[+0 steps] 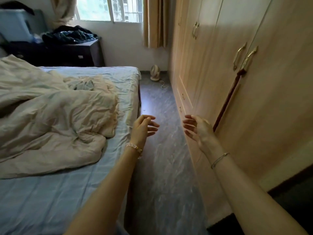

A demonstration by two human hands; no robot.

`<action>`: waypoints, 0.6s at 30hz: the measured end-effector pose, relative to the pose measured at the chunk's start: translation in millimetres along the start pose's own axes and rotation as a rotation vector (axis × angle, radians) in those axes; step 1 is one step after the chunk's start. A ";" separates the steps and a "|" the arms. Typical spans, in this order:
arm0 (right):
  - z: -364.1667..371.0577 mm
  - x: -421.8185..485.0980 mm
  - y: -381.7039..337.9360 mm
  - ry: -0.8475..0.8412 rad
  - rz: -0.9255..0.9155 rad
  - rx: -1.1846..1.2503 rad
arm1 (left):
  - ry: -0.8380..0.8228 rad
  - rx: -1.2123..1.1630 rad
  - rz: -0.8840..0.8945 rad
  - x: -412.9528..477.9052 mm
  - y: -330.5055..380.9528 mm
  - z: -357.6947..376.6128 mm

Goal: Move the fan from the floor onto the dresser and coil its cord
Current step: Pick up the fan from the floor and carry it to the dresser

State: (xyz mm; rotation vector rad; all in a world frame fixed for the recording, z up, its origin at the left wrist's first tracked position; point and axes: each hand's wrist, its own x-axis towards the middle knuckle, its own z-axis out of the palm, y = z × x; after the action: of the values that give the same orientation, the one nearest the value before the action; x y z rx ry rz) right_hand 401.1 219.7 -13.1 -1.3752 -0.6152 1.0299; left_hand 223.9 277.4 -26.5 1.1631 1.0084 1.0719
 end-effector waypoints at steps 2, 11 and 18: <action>1.9 40.7 -6.8 -0.037 0.009 0.007 | 0.021 0.000 0.001 35.1 -0.5 8.8; 28.1 243.4 -15.7 -0.085 0.036 0.018 | 0.051 -0.014 -0.001 230.6 -18.9 46.8; 88.5 424.4 -60.1 -0.074 0.020 -0.023 | 0.081 -0.045 0.024 432.2 5.3 44.9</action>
State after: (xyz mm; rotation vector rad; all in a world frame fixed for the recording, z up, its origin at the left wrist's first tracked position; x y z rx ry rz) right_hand 533.8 636.4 -29.3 -1.3710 -0.6710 1.0971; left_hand 353.2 692.1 -38.1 1.1053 1.0303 1.1627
